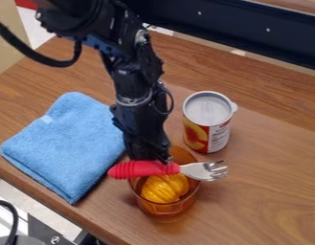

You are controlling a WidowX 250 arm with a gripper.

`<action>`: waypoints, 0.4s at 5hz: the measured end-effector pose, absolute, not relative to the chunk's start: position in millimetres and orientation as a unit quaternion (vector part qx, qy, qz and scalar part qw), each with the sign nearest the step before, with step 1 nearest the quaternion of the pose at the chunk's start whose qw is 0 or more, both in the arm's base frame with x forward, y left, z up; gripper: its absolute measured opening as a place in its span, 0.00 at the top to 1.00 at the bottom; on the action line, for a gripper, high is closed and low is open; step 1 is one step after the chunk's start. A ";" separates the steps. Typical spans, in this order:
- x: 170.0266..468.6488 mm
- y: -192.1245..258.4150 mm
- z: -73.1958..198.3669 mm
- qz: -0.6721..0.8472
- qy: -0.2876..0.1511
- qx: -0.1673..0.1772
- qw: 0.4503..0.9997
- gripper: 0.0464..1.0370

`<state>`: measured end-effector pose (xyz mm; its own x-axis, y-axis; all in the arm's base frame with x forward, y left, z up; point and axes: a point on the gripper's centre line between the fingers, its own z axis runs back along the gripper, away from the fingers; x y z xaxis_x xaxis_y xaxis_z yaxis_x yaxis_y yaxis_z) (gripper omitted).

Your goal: Moved the red fork and orange bowl to the top left of the table

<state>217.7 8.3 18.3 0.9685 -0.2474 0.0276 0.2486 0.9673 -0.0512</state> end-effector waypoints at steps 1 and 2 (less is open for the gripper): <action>213.8 5.9 20.8 -0.129 0.004 -0.038 0.991 0.99; 214.7 4.2 36.1 -0.129 -0.008 -0.041 0.991 0.99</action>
<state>214.7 4.2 36.1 0.9666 -0.2551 0.0266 0.2564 0.9633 -0.0792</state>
